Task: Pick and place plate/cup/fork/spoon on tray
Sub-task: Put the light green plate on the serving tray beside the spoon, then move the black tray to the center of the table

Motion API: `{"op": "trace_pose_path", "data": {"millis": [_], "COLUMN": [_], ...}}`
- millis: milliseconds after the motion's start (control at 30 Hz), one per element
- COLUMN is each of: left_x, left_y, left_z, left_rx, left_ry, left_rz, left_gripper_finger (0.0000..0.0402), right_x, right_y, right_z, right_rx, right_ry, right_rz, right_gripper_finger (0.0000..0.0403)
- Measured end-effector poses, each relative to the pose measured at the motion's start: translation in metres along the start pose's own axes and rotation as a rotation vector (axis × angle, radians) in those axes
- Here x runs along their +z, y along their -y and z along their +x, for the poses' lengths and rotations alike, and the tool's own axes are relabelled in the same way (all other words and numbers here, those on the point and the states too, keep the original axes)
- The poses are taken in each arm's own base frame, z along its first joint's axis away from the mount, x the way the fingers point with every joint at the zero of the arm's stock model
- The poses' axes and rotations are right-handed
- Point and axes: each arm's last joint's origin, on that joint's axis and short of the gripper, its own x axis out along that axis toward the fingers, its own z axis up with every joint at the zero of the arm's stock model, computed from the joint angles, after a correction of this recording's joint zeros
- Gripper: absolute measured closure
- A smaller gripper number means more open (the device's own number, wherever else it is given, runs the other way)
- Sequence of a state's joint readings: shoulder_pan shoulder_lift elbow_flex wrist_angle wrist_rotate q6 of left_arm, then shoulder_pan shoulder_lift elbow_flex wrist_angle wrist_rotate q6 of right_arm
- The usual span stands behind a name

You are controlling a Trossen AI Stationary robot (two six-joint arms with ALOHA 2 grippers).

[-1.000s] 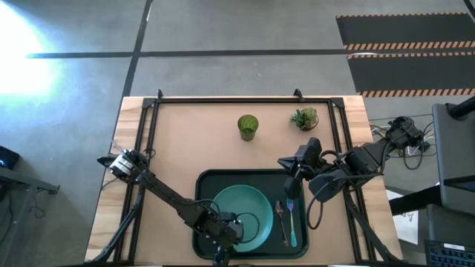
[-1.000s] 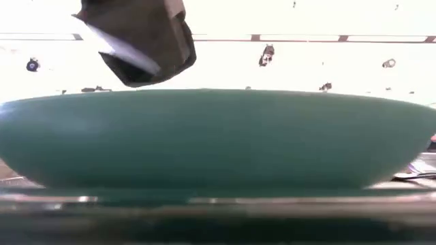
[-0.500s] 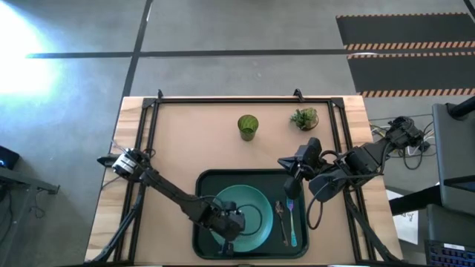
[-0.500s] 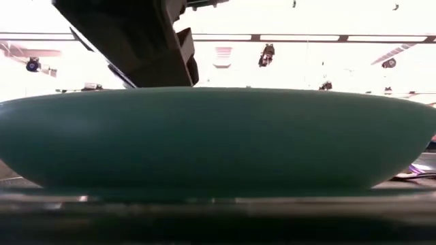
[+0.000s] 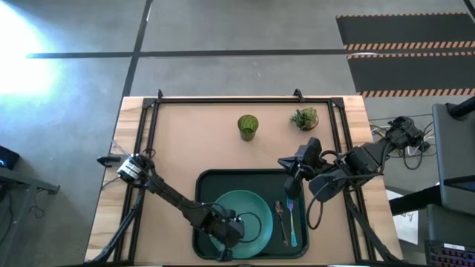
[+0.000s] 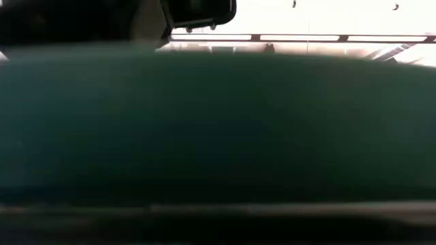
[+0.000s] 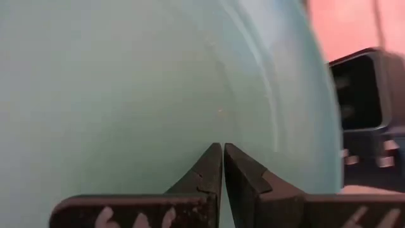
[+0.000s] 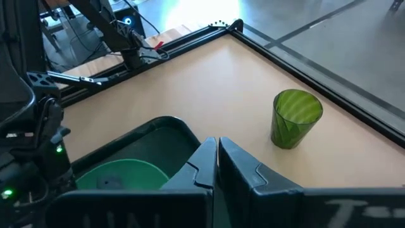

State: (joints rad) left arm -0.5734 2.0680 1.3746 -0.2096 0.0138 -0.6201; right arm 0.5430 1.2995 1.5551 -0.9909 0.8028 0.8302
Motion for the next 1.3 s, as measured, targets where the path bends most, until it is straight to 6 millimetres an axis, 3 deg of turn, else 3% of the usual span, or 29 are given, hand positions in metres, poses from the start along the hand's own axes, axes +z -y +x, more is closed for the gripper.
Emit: {"op": "trace_pose_path", "data": {"millis": [367,533,700,867,1033,1300], "left_x": [0.01,0.024,0.027,0.022,0.019,0.008], "left_y": [0.005,0.008,0.002,-0.007,-0.013,-0.024], "left_z": [-0.004,-0.028,-0.066,-0.115,-0.163,-0.191], "left_rx": [-0.014,0.034,0.198,0.412,0.49,0.6], "left_ry": [0.112,0.177,0.165,0.148,0.177,0.125], "left_rz": [0.056,0.093,0.112,0.113,0.053,0.029], "left_gripper_finger": [0.0402,0.0402,0.0401,0.0401,0.0401,0.0401], "right_x": [0.0,-0.004,-0.017,-0.054,-0.1,-0.158], "right_y": [0.0,-0.002,-0.004,-0.001,0.004,0.014], "right_z": [0.0,0.001,0.008,0.029,0.056,0.095], "right_rx": [0.001,0.06,0.111,-0.049,-0.203,-0.329], "right_ry": [-0.003,-0.073,-0.208,-0.401,-0.54,-0.585], "right_rz": [-0.004,-0.005,0.008,0.004,0.014,0.026], "right_gripper_finger": [0.0394,0.0394,0.0394,0.0394,0.0394,0.0394]}}
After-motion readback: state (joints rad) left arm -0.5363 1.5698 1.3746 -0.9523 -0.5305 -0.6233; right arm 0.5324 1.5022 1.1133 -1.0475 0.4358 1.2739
